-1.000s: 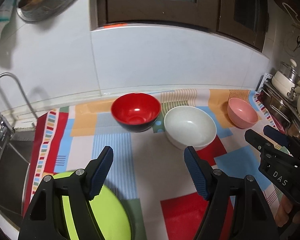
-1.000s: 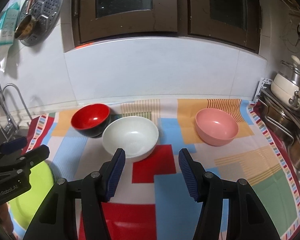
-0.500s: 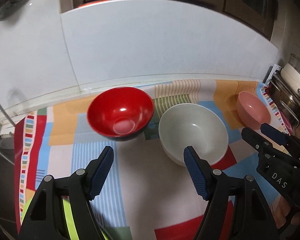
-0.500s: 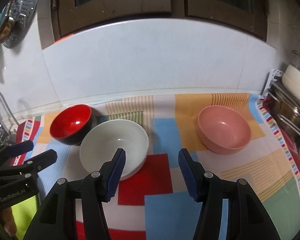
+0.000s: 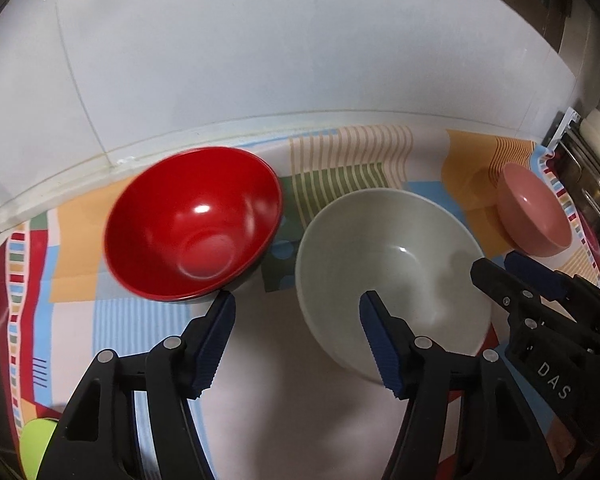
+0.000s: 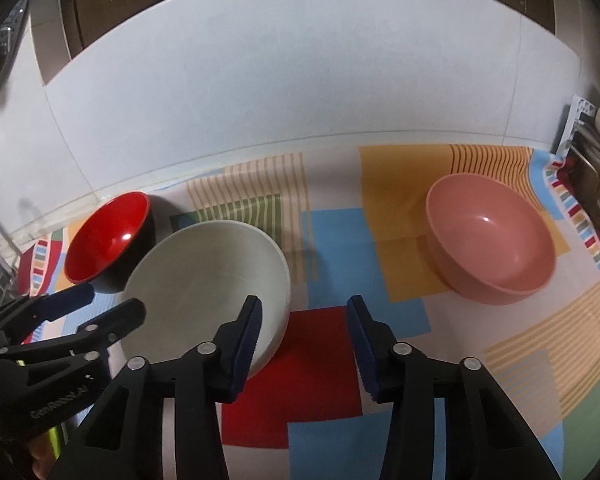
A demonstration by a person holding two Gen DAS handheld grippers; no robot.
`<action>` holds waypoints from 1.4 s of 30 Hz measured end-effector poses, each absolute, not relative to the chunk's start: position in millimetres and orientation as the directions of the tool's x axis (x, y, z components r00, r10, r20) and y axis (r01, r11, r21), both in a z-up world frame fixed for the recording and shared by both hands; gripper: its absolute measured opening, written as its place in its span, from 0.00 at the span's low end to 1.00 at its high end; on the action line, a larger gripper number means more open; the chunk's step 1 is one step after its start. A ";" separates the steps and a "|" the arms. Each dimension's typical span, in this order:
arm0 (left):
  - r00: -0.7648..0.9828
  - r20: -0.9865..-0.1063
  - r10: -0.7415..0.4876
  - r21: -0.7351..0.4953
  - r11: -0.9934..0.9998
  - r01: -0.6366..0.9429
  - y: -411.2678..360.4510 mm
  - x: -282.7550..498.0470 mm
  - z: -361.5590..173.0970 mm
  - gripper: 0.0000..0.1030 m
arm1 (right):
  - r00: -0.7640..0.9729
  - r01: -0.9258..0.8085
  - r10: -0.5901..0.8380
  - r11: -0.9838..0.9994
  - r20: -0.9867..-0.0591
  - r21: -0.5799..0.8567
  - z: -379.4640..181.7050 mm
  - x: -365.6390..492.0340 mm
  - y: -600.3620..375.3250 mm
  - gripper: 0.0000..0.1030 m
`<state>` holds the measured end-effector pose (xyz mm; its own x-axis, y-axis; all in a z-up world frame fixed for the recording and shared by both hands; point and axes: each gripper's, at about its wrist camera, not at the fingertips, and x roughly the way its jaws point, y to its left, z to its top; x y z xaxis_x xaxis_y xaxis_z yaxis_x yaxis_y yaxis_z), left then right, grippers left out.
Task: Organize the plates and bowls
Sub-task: 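Grip the white bowl's rim with both grippers, then carry the white bowl with both grippers beside the plate stack, lower and release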
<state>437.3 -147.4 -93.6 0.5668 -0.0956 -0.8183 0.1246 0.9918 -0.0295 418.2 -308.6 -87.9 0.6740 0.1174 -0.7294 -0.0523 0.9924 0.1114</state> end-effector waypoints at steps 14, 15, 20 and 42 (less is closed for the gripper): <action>0.530 -0.840 -0.113 -0.038 0.988 0.150 -158.2 451.1 -112.9 0.28 | 0.627 -0.074 0.146 0.989 -0.765 0.128 -107.0 431.7 -298.3 0.24; 0.526 -0.843 -0.116 -0.042 0.988 0.150 -157.9 451.5 -113.8 0.25 | 0.625 -0.079 0.149 0.989 -0.767 0.128 -107.5 432.4 -297.1 0.19; 0.520 -0.846 -0.115 -0.044 0.988 0.148 -159.3 451.7 -114.6 0.18 | 0.617 -0.083 0.152 0.988 -0.772 0.128 -107.6 434.3 -295.3 0.11; 0.560 -0.810 -0.175 -0.077 0.978 0.194 -159.8 373.4 -76.0 0.18 | 0.641 -0.068 0.148 0.988 -0.753 0.136 -63.4 370.4 -309.6 0.11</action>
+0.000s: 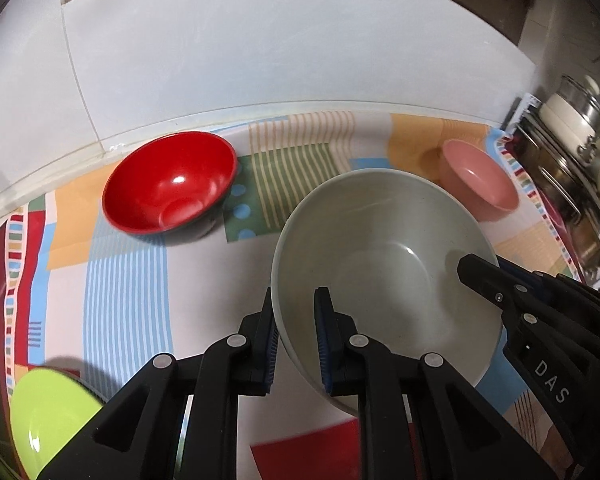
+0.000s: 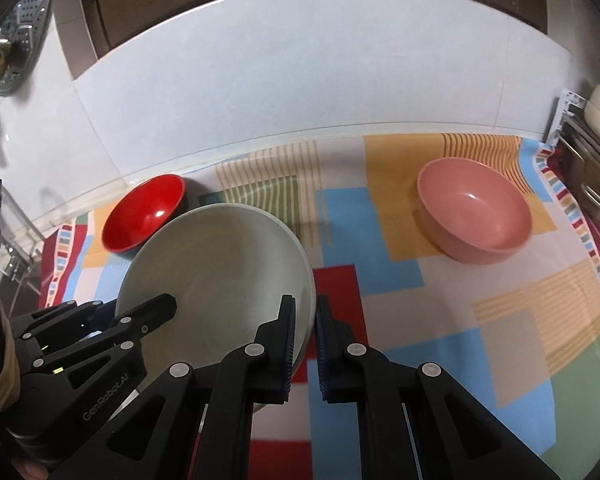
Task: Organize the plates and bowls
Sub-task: 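Carry the white bowl with both grippers beside the plate stack, lower and release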
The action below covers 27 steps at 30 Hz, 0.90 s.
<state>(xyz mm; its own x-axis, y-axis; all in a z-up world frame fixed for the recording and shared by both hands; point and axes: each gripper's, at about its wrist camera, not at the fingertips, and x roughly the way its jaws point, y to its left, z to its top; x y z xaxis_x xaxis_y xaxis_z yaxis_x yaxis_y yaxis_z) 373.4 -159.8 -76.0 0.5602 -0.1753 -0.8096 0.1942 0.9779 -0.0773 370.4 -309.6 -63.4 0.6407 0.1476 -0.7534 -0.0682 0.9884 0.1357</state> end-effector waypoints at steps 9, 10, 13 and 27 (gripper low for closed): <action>0.532 -0.824 -0.198 -0.092 0.971 0.219 -167.3 331.5 -79.5 0.18 | 0.632 -0.056 0.128 0.991 -0.765 0.120 -59.0 329.0 -317.0 0.11; 0.527 -0.826 -0.200 -0.095 0.971 0.220 -167.2 326.6 -80.7 0.18 | 0.628 -0.054 0.127 0.991 -0.767 0.120 -59.9 324.6 -317.6 0.11; 0.512 -0.835 -0.201 -0.094 0.969 0.228 -169.5 313.4 -84.4 0.18 | 0.616 -0.047 0.121 0.992 -0.779 0.118 -63.8 310.4 -319.2 0.11; 0.433 -0.874 -0.222 -0.108 0.956 0.272 -183.5 263.2 -106.1 0.18 | 0.560 -0.018 0.102 0.994 -0.822 0.112 -82.6 257.6 -333.5 0.11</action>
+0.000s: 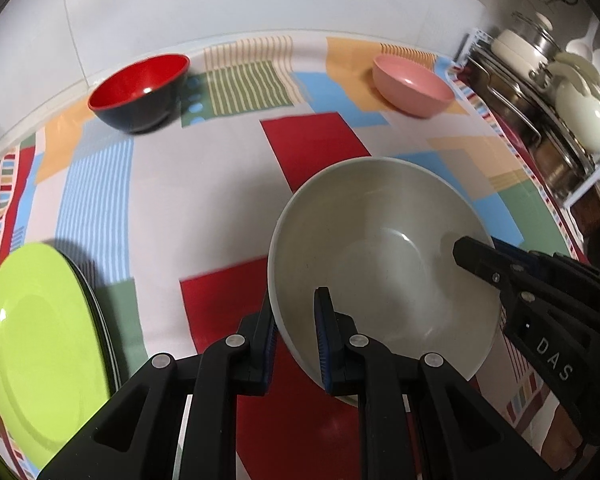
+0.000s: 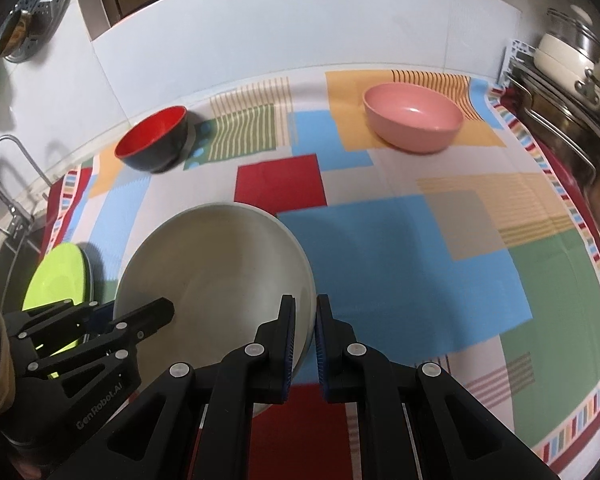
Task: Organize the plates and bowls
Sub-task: 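Carry the white bowl with both grippers beside the plate stack, lower and release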
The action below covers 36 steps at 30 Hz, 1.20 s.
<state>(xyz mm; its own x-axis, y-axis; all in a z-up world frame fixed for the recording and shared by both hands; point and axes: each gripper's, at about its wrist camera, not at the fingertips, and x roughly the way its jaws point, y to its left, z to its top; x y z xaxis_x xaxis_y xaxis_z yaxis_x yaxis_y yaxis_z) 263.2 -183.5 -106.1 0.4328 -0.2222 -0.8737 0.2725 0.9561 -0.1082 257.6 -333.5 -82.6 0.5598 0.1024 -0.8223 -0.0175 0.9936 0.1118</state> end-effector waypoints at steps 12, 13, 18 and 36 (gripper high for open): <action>0.389 -0.894 -0.224 -0.117 0.953 0.280 -186.6 239.7 -116.9 0.18 | 0.528 -0.022 0.095 0.995 -0.844 0.098 -91.4 229.7 -335.9 0.11; 0.387 -0.895 -0.223 -0.117 0.953 0.280 -186.9 238.7 -117.5 0.18 | 0.526 -0.021 0.094 0.995 -0.845 0.097 -92.0 227.6 -336.1 0.11; 0.382 -0.896 -0.225 -0.121 0.953 0.278 -187.5 236.4 -119.8 0.18 | 0.513 -0.016 0.092 0.995 -0.854 0.098 -95.5 223.1 -337.0 0.11; 0.414 -0.883 -0.221 -0.114 0.957 0.267 -188.3 236.7 -113.6 0.32 | 0.499 -0.006 0.100 0.994 -0.861 0.113 -101.1 218.7 -341.2 0.11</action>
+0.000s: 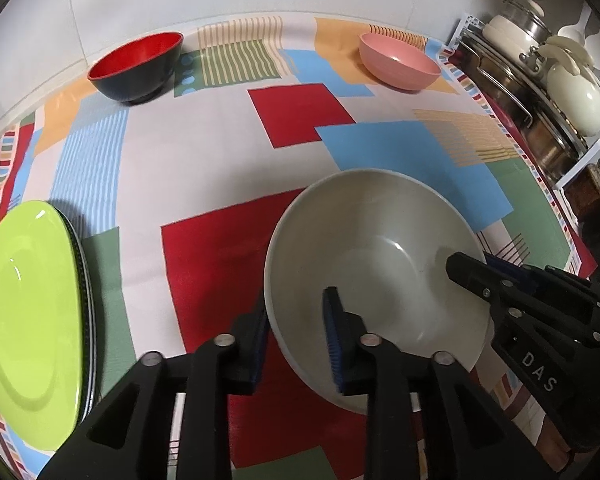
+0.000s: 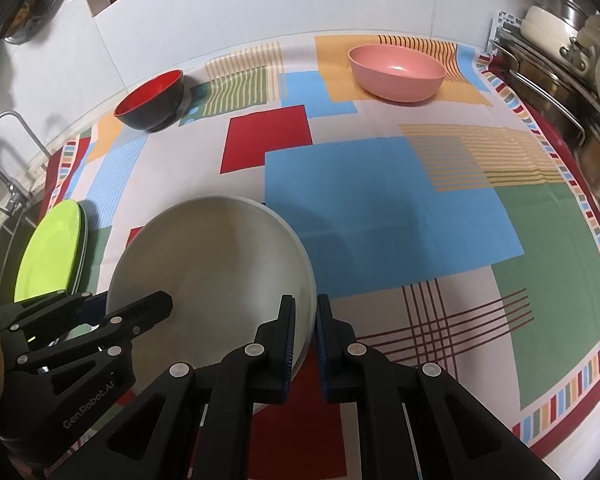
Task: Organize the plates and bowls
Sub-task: 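Carry the white bowl with both grippers beside the plate stack, lower and release, then move both grippers to the pink bowl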
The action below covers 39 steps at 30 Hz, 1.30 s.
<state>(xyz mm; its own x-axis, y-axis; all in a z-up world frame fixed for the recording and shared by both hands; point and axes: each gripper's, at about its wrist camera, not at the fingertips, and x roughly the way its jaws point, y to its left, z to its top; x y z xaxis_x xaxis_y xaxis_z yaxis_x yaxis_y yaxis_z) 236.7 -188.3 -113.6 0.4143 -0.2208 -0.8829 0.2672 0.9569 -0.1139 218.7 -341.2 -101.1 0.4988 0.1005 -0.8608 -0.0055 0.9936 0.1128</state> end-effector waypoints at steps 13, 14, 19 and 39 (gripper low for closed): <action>0.536 -0.815 -0.219 -0.082 0.960 0.267 -181.9 237.4 -73.9 0.62 | 0.584 0.039 0.073 0.992 -0.809 0.117 -75.8 215.4 -356.2 0.30; 0.550 -0.805 -0.224 -0.083 0.959 0.270 -183.1 238.9 -67.8 0.64 | 0.595 0.044 0.069 0.992 -0.801 0.118 -72.1 215.3 -357.6 0.32; 0.596 -0.770 -0.228 -0.065 0.957 0.282 -191.3 248.7 -51.0 0.70 | 0.632 0.051 0.046 0.994 -0.773 0.101 -58.6 219.8 -363.8 0.41; 0.684 -0.687 -0.244 0.011 0.938 0.345 -229.7 320.5 -14.0 0.81 | 0.731 0.136 -0.058 0.989 -0.680 0.062 -21.8 275.9 -404.6 0.63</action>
